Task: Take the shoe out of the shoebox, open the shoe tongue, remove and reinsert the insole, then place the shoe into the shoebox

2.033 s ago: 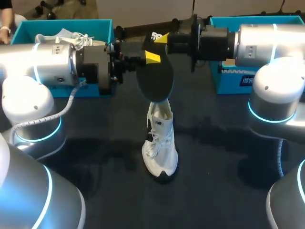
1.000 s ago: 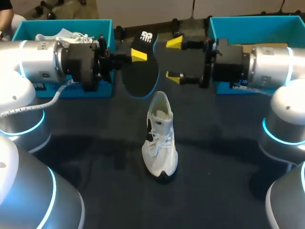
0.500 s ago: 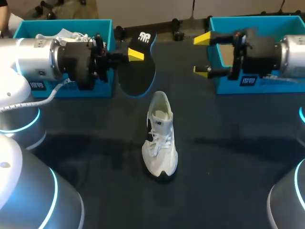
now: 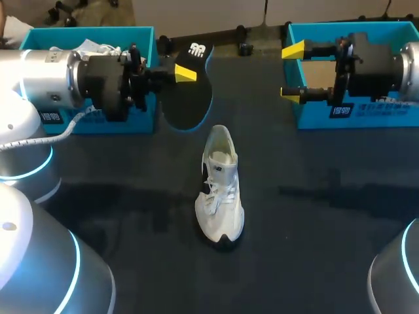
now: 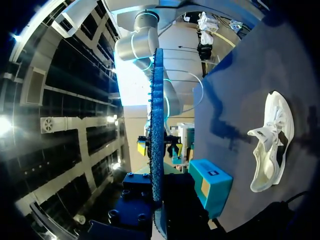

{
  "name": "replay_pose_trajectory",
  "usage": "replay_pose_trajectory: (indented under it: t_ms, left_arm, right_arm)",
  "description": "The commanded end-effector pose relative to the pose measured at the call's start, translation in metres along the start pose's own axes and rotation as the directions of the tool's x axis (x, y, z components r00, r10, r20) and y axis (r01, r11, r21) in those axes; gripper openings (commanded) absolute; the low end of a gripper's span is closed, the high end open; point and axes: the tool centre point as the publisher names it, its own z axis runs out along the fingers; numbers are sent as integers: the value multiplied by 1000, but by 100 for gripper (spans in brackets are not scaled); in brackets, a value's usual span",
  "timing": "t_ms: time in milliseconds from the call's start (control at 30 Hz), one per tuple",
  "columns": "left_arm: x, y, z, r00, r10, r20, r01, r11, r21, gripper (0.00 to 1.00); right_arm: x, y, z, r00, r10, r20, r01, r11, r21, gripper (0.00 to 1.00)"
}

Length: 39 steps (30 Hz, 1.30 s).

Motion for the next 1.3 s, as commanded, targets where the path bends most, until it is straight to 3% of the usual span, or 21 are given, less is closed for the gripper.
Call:
replay_pose_trajectory:
  t_ms: [33, 100, 200, 333, 533, 700, 800, 1000, 1267, 1300]
  left_arm:
    - [0, 0, 0, 1000, 1, -1, -1, 1000, 0, 0]
    - [0, 0, 0, 1000, 1, -1, -1, 1000, 0, 0]
    - [-3, -4, -2, 989, -146, -3, 146, 989, 4, 0]
    - [-10, -8, -4, 927, -374, -11, 374, 927, 31, 0]
    - [-9, -14, -3, 823, -564, -72, 567, 823, 29, 0]
    - [-1, -23, -3, 651, -743, -157, 747, 664, -47, 0]
    - [2, -28, -4, 564, -807, -175, 813, 580, -49, 0]
    - [0, -31, -7, 339, -936, -91, 939, 343, -35, 0]
    - [-6, -39, -3, 64, -994, -88, 996, 69, -56, 0]
    - [-8, -40, -3, 0, -997, -75, 998, 4, -62, 0]
  right_arm:
    - [1, 0, 1, 1000, 0, 2, 0, 1000, -2, 100]
    - [1, 0, 1, 1000, 0, 2, 0, 1000, -2, 100]
    - [1, 0, 1, 1000, 0, 2, 0, 1000, -2, 100]
    - [1, 0, 1, 1000, 0, 2, 0, 1000, -2, 100]
    - [1, 0, 1, 1000, 0, 2, 0, 1000, -2, 100]
    - [1, 0, 1, 1000, 0, 2, 0, 1000, -2, 100]
    - [1, 0, 1, 1000, 0, 2, 0, 1000, -2, 100]
    - [1, 0, 1, 1000, 0, 2, 0, 1000, -2, 100]
    - [1, 0, 1, 1000, 0, 2, 0, 1000, -2, 100]
    - [1, 0, 1, 1000, 0, 2, 0, 1000, -2, 100]
